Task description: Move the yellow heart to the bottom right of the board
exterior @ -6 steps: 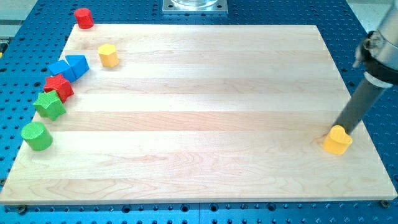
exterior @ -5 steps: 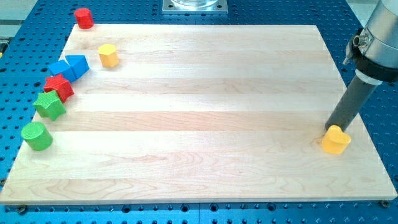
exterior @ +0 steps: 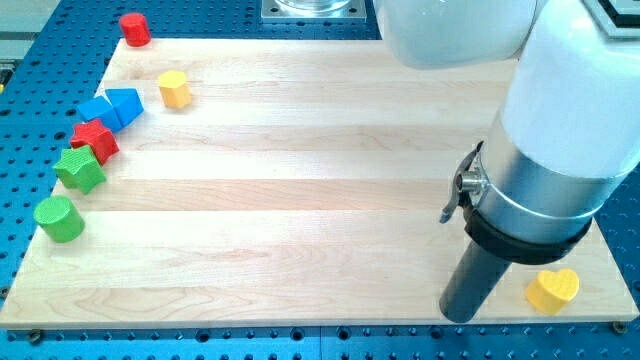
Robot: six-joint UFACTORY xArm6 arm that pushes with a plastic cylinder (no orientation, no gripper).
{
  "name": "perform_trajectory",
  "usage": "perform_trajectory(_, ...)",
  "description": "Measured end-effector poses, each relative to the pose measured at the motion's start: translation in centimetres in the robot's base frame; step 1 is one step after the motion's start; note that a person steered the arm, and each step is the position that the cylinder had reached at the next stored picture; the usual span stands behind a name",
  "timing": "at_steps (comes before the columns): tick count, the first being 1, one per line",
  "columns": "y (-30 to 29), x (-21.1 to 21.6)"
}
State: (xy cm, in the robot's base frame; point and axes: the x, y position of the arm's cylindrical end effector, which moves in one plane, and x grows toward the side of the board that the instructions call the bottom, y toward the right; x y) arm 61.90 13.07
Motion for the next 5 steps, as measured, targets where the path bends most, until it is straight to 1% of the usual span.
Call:
perform_trajectory(1,0.0,0.0)
perform_trajectory(2,2.5,-0.1)
perform_trajectory(3,8.6,-0.2)
perform_trajectory(4,9.5,-3.0)
perform_trajectory(5,10.4,-7.2)
